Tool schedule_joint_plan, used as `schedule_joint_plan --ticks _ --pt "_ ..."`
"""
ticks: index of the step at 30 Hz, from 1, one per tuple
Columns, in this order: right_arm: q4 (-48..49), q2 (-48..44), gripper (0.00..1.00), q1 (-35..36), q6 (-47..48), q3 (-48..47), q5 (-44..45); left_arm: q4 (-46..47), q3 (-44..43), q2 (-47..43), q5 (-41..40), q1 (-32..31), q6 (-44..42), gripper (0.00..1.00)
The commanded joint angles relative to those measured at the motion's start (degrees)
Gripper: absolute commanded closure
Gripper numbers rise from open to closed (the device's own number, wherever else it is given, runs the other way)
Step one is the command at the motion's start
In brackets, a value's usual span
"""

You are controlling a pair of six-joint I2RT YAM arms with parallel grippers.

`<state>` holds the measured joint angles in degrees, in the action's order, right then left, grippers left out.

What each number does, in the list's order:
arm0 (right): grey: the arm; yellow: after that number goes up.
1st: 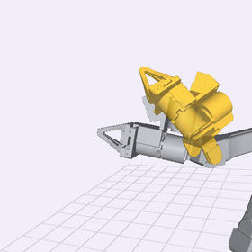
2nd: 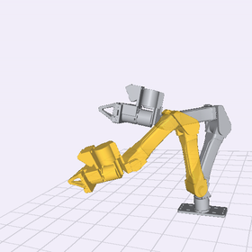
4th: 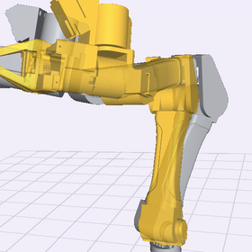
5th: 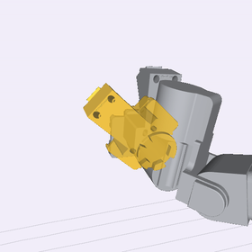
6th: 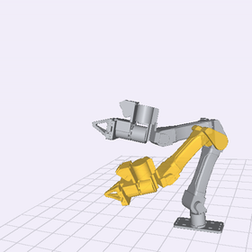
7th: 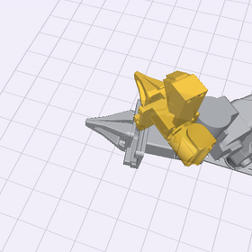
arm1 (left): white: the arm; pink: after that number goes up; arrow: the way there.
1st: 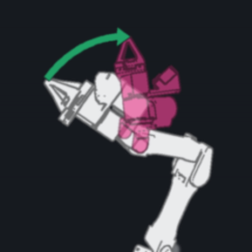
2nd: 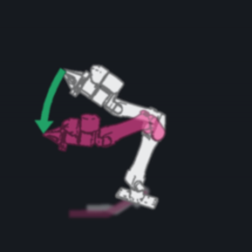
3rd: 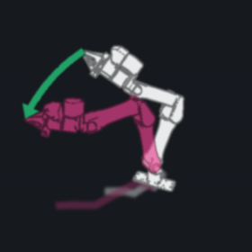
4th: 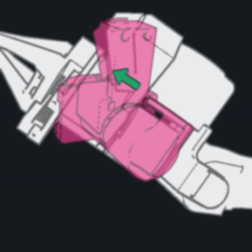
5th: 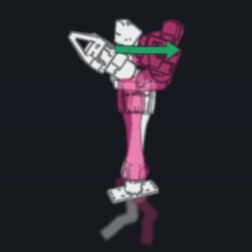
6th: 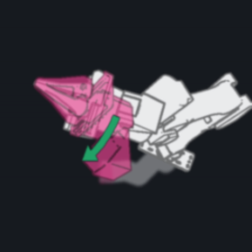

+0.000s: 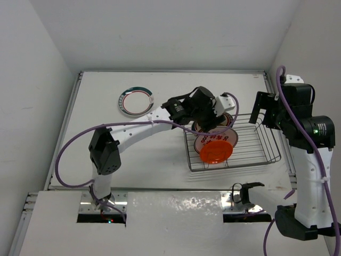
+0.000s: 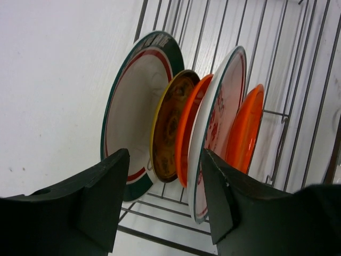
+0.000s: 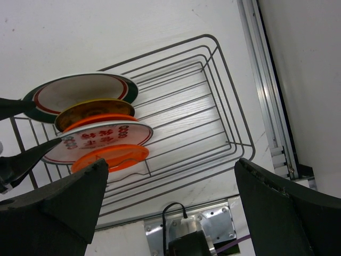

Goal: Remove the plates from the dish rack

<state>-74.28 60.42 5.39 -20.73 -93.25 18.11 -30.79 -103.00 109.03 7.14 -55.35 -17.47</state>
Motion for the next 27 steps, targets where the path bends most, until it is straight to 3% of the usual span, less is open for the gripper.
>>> schedule_joint_plan --ticks 1,5,11,14,16,19,27 --pt "0.36 -0.57 0.01 0.15 0.69 -0.26 0.7 1.26 -3.43 1.35 1.13 -1.07 -0.02 0.47" --pt "0.63 -0.4 0.01 0.15 1.13 -0.18 0.26 0.9 -4.05 3.64 -0.72 -2.39 -0.72 0.61" --pt "0.98 -0.31 0.01 0.15 1.66 0.18 0.17 0.2 -4.4 5.13 -4.49 -4.24 -1.42 0.64" --pt "1.15 -0.48 0.01 0.15 1.75 0.7 0.09 -0.41 -4.84 4.96 -5.11 -4.59 -1.51 0.63" --pt "1.33 -0.66 0.01 0.15 1.75 1.05 0.0 -1.03 -5.45 4.44 -5.82 -4.94 -1.42 0.5" --pt "1.59 -0.66 0.01 0.15 1.49 1.58 -0.35 -0.51 -5.11 3.47 -5.73 -5.29 -1.51 0.5" --pt "1.77 -0.48 0.01 0.24 1.57 1.14 -0.88 0.46 -4.67 4.79 -9.16 -5.56 -2.04 0.86"
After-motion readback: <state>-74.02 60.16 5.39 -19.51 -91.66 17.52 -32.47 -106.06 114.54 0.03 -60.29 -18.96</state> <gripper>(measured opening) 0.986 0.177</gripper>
